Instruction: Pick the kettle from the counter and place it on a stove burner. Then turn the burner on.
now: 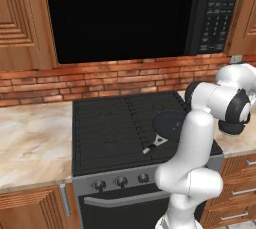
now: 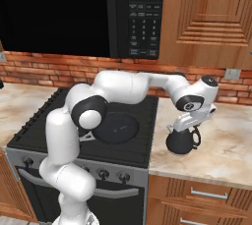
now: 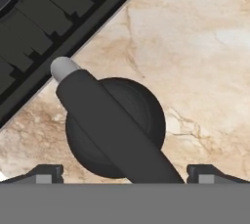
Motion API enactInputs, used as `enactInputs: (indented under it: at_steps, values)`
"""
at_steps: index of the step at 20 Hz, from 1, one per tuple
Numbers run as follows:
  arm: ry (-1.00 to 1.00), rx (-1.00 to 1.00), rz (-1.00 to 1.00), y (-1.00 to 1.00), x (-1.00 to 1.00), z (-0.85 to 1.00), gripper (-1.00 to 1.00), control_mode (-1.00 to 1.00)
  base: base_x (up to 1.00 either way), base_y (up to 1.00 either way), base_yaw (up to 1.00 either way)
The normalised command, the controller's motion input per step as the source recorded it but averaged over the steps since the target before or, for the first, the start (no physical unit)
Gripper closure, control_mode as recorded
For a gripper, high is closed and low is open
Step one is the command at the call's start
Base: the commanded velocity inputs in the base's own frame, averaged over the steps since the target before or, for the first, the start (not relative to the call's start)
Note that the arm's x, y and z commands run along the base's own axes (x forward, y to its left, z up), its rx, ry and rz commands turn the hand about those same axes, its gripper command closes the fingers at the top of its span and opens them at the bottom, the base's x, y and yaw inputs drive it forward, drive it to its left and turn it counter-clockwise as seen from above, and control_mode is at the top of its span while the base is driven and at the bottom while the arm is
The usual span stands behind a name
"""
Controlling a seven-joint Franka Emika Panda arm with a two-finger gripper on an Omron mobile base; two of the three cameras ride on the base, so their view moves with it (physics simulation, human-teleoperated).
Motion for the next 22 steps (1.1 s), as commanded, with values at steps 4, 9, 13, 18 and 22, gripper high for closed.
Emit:
enactInputs:
  at_steps: [4, 9, 13, 18, 22]
  values:
    - [-0.03, 0.00, 0.00, 0.00, 0.00, 0.00, -1.00, -1.00, 0.00, 0.00, 0.00]
    - [-0.13, 0.04, 0.00, -0.01, -0.06, 0.10, -1.00, -1.00, 0.00, 0.00, 0.00]
    - [-0.03, 0.00, 0.00, 0.00, 0.00, 0.01, -1.00, -1.00, 0.00, 0.00, 0.00]
    - [0.00, 0.00, 0.00, 0.00, 0.13, 0.00, -1.00, -1.00, 0.00, 0.00, 0.00]
    - [0.00, 0.00, 0.00, -0.11, 0.17, 0.00, -1.00, -1.00, 0.00, 0.00, 0.00]
